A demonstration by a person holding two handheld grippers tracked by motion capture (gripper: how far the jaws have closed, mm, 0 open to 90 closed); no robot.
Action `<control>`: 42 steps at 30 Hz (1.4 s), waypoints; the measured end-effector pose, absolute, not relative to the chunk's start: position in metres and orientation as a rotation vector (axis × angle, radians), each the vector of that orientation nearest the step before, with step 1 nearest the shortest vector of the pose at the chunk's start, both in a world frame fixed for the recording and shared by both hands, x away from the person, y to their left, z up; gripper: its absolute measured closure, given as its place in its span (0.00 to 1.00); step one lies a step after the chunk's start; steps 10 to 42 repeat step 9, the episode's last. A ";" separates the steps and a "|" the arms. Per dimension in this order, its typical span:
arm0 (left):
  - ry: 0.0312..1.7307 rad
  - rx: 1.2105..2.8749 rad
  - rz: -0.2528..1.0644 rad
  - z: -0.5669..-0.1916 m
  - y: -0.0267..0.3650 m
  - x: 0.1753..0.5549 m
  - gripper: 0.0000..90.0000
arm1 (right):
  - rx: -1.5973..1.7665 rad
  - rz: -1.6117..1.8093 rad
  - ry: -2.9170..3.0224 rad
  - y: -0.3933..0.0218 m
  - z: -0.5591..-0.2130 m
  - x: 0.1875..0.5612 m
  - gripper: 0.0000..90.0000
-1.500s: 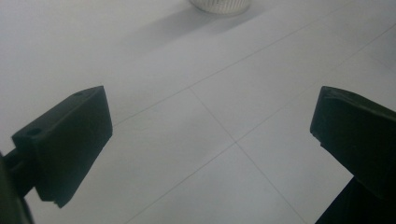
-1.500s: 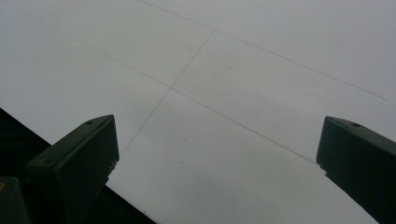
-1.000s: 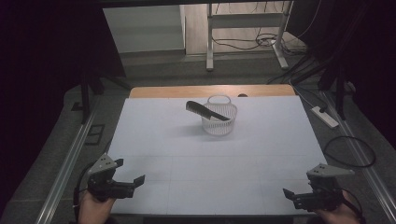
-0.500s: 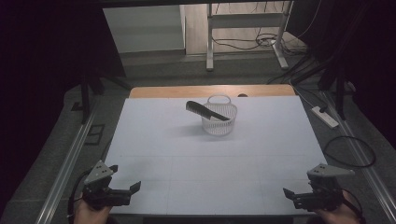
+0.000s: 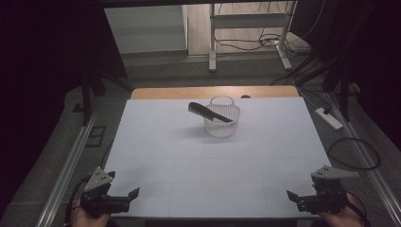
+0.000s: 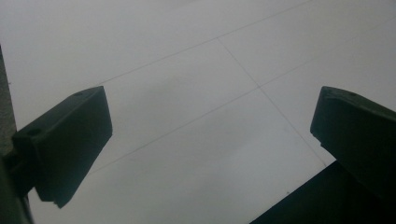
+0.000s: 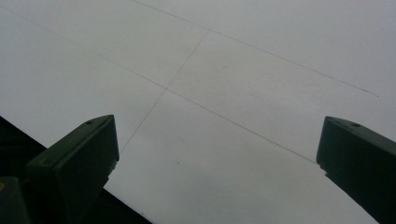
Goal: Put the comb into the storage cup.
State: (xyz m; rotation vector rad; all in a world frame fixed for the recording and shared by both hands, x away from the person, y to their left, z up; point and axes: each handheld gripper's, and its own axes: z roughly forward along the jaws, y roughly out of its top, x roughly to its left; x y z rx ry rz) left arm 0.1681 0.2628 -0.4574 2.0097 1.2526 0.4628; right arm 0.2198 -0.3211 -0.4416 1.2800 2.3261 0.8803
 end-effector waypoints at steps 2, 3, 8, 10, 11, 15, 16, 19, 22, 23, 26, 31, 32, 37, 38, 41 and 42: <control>1.253 2.024 0.468 -0.458 0.262 0.168 0.00 | 1.280 0.878 2.326 -0.321 -0.442 0.220 0.00; 1.255 2.033 0.475 -0.458 0.261 0.168 0.00 | 1.279 0.878 2.326 -0.321 -0.442 0.220 0.00; 1.272 2.025 0.449 -0.458 0.262 0.170 0.00 | 1.279 0.876 2.328 -0.321 -0.442 0.220 0.00; 1.274 2.016 0.443 -0.458 0.263 0.170 0.00 | 1.277 0.874 2.328 -0.321 -0.442 0.220 0.00; 1.274 2.016 0.443 -0.458 0.263 0.170 0.00 | 1.277 0.874 2.328 -0.321 -0.442 0.220 0.00; 1.274 2.016 0.443 -0.458 0.263 0.170 0.00 | 1.277 0.874 2.328 -0.321 -0.442 0.220 0.00; 1.274 2.016 0.443 -0.458 0.263 0.170 0.00 | 1.277 0.874 2.328 -0.321 -0.442 0.220 0.00; 1.274 2.016 0.443 -0.458 0.263 0.170 0.00 | 1.277 0.874 2.328 -0.321 -0.442 0.220 0.00; 1.274 2.016 0.443 -0.458 0.263 0.170 0.00 | 1.277 0.874 2.328 -0.321 -0.442 0.220 0.00; 1.274 2.016 0.443 -0.458 0.263 0.170 0.00 | 1.277 0.874 2.328 -0.321 -0.442 0.220 0.00; 1.274 2.016 0.443 -0.458 0.263 0.170 0.00 | 1.277 0.874 2.328 -0.321 -0.442 0.220 0.00; 1.274 2.016 0.443 -0.458 0.263 0.170 0.00 | 1.277 0.874 2.328 -0.321 -0.442 0.220 0.00; 1.274 2.016 0.443 -0.458 0.263 0.170 0.00 | 1.277 0.874 2.328 -0.321 -0.442 0.220 0.00; 1.274 2.016 0.443 -0.458 0.263 0.170 0.00 | 1.277 0.874 2.328 -0.321 -0.442 0.220 0.00; 1.274 2.016 0.443 -0.458 0.263 0.170 0.00 | 1.277 0.874 2.328 -0.321 -0.442 0.220 0.00; 1.274 2.016 0.443 -0.458 0.263 0.170 0.00 | 1.277 0.874 2.328 -0.321 -0.442 0.220 0.00; 1.274 2.016 0.443 -0.458 0.263 0.170 0.00 | 1.277 0.874 2.328 -0.321 -0.442 0.220 0.00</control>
